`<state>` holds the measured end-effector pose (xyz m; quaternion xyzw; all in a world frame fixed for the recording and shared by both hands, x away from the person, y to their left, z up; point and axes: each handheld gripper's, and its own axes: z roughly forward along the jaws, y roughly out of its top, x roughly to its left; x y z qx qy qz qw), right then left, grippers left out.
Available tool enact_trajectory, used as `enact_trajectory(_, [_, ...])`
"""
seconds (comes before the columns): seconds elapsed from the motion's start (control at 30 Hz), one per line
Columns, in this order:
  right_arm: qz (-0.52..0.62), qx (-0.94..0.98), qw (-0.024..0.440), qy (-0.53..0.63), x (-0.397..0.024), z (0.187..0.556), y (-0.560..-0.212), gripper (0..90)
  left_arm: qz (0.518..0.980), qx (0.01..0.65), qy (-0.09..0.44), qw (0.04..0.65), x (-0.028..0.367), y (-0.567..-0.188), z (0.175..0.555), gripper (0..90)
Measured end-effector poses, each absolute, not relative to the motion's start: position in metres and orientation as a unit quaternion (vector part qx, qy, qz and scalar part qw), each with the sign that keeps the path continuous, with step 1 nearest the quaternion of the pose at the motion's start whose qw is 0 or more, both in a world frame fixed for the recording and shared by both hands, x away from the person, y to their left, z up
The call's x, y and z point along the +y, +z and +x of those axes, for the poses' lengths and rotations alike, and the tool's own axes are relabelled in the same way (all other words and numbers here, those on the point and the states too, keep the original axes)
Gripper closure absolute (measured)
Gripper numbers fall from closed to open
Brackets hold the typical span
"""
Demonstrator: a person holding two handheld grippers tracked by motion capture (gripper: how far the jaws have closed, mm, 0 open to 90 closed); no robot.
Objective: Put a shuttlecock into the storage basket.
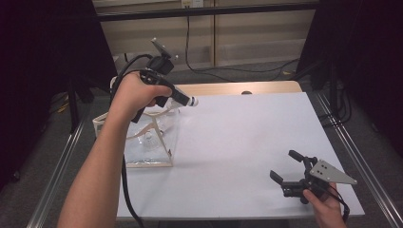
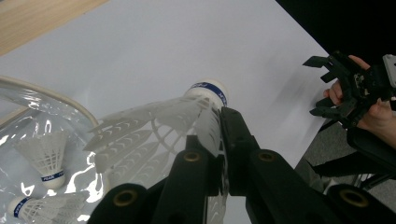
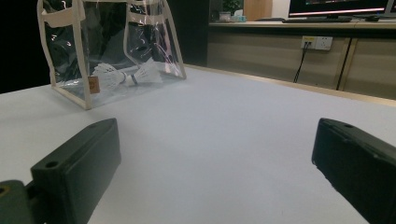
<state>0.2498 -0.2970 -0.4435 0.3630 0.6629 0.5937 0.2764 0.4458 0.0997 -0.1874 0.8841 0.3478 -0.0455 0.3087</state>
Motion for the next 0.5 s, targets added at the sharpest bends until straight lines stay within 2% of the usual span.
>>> enact_trajectory(0.5, [0.362, 0.663, 0.278, 0.593, -0.2971, 0.2498, -0.4435, 0.9, 0.88, 0.36, -0.035, 0.308, 0.1098, -0.1833, 0.4454, 88.2])
